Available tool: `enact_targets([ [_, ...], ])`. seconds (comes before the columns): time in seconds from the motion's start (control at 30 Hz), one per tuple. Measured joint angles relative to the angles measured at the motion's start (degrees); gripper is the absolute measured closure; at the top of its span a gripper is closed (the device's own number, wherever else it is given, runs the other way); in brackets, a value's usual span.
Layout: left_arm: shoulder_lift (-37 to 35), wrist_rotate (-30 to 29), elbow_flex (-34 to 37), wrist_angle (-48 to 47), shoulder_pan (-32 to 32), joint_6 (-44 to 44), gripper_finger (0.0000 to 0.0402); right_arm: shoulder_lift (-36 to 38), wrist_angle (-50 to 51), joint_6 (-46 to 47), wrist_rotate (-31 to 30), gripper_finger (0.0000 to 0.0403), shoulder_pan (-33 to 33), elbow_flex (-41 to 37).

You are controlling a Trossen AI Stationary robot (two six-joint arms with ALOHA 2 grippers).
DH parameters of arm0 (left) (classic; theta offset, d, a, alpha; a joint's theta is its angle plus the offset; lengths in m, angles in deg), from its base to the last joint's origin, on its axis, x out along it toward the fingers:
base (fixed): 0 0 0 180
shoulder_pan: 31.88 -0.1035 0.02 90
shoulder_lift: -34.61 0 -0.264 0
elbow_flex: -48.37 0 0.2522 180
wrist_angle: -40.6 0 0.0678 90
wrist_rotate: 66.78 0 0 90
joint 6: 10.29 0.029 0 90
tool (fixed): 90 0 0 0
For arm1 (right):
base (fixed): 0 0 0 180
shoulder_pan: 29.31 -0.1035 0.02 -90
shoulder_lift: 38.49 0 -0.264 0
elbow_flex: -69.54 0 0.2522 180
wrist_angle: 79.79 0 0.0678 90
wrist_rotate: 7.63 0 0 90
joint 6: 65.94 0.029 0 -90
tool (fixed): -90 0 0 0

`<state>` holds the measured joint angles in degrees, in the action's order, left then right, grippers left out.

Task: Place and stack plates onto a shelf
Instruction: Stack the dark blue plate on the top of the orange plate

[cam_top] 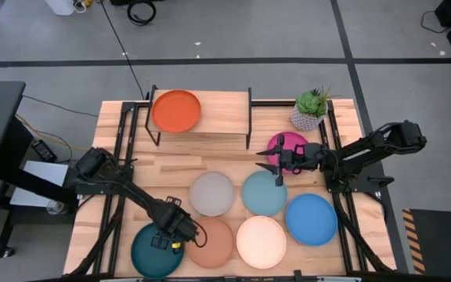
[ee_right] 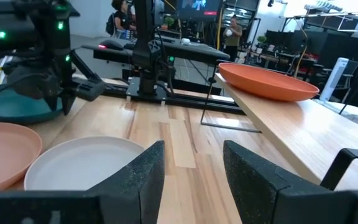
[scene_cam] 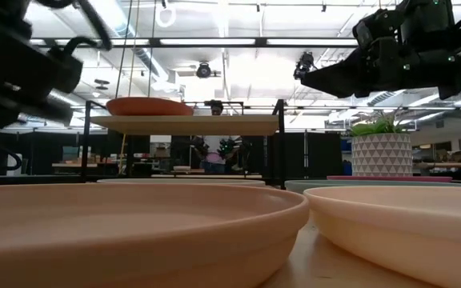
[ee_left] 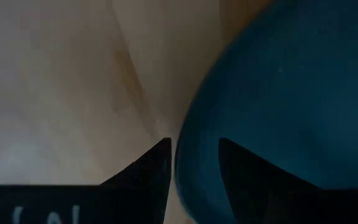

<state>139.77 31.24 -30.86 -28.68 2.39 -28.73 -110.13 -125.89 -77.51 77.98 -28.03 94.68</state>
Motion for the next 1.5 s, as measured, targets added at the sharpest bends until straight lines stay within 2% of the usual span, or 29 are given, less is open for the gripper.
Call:
enact_targets([
  [0.17, -2.1, 0.8, 3.2, 3.9, 0.0, -0.8, 0.0262, 0.0, 0.0, 0.0, 0.0, 0.0233, 0.0, 0.0],
  [0.27, -3.3, 1.3, 4.3, 3.5, -0.3, -1.9, 0.0277, 0.0, -0.1, 0.4, 0.0, 0.0233, 0.0, 0.0],
  [0.63, -4.1, 3.6, 4.9, 0.9, 2.3, -2.0, 0.0388, -0.3, -0.1, 0.5, 0.0, 0.0233, 0.0, 0.0],
  [0.77, -4.5, 3.7, 4.9, -2.5, 2.9, -3.8, 0.0388, -0.3, -0.1, 0.5, 0.0, 0.0233, 0.0, 0.0],
  [0.9, -8.4, 2.4, 3.8, -6.0, 2.6, -6.1, 0.0389, -0.3, -0.1, 0.8, 0.0, 0.0233, 0.0, 0.0],
  [1.03, -16.6, -3.7, 1.0, -11.3, 1.9, -12.6, 0.0389, -0.3, -0.2, 0.9, 0.0, 0.0233, 0.0, 0.0],
  [1.17, -25.7, -15.4, -2.0, -15.3, 0.4, -22.7, 0.0389, -0.3, -0.5, 0.9, 0.0, 0.0233, 0.0, 0.0],
  [1.33, -34.8, -31.5, -4.6, -19.1, -5.1, -37.8, 0.0389, -0.3, -0.6, 0.9, 0.0, 0.0233, 0.0, 0.0],
  [1.5, -39.5, -45.7, -5.7, -19.5, -12.7, -41.3, 0.0389, -0.3, -0.5, 0.9, 0.0, 0.0233, 0.0, 0.0],
])
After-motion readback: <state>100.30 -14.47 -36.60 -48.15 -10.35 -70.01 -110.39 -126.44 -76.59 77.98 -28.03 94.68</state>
